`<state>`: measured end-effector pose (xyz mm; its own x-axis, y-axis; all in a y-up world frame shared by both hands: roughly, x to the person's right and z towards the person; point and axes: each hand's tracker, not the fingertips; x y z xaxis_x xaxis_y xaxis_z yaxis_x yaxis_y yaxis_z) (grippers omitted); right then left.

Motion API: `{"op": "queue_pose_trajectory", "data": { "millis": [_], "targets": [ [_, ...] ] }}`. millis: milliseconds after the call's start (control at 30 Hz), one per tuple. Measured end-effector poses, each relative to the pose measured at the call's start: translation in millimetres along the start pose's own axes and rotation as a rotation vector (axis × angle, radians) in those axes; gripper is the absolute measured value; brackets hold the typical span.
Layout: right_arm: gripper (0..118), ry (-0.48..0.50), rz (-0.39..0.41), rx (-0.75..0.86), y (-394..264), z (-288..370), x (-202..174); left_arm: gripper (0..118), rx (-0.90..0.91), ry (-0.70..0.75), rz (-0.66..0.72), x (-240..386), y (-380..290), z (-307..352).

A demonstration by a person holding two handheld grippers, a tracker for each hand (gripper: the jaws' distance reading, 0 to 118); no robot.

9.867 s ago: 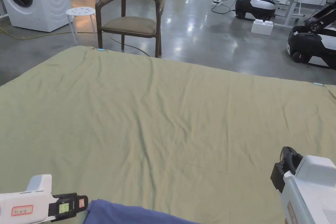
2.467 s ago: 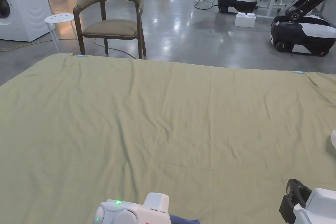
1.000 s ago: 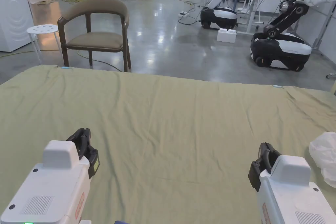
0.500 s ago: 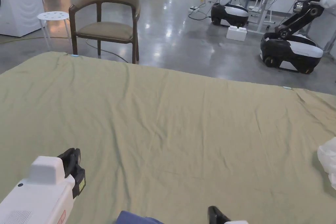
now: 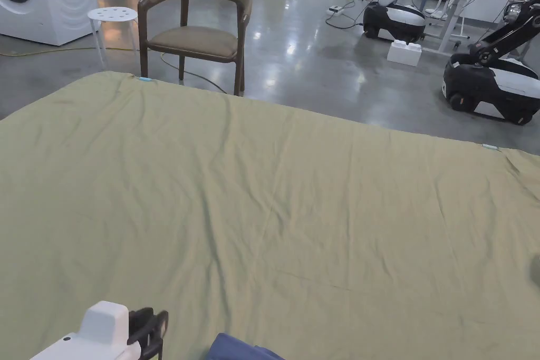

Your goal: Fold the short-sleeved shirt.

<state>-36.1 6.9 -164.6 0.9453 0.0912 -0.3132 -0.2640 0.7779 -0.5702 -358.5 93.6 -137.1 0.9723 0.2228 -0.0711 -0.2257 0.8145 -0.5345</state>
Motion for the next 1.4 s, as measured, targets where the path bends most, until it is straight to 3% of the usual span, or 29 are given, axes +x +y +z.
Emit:
{"op": "queue_pose_trajectory", "data": {
  "millis": [100, 233, 300, 467, 600, 700, 833, 1100, 1400],
  "targets": [
    [1, -0.008, -0.006, 0.015, -5, 0, 2, 39, -0.118, -0.155, 0.102, -17, -4, -13],
    [1, -0.007, -0.013, 0.019, -6, -1, 3, 79, -0.263, -0.321, 0.18, -32, -7, -37],
    [1, -0.008, -0.013, 0.021, -7, -1, 1, 86, -0.32, -0.406, 0.222, -40, -9, -52],
    [1, -0.002, -0.017, 0.027, -7, 0, 3, 87, -0.516, -0.574, 0.337, -45, -20, -97],
    [1, 0.003, -0.016, 0.034, -9, 0, 3, 85, -0.583, -0.738, 0.48, -43, -34, -124],
    [1, 0.004, -0.014, 0.039, -9, 1, 3, 78, -0.625, -0.793, 0.51, -33, -38, -137],
    [1, 0.004, -0.014, 0.043, -11, 1, 4, 31, -0.62, -0.756, 0.471, -25, -44, -141],
    [1, 0.012, 0.0, 0.066, -14, 1, 4, 17, -0.552, -0.778, 0.559, -26, -52, -124],
    [1, 0.009, -0.036, 0.144, 19, 20, 12, 16, -0.461, -0.789, 0.568, -41, -10, -76]
  ]
}}
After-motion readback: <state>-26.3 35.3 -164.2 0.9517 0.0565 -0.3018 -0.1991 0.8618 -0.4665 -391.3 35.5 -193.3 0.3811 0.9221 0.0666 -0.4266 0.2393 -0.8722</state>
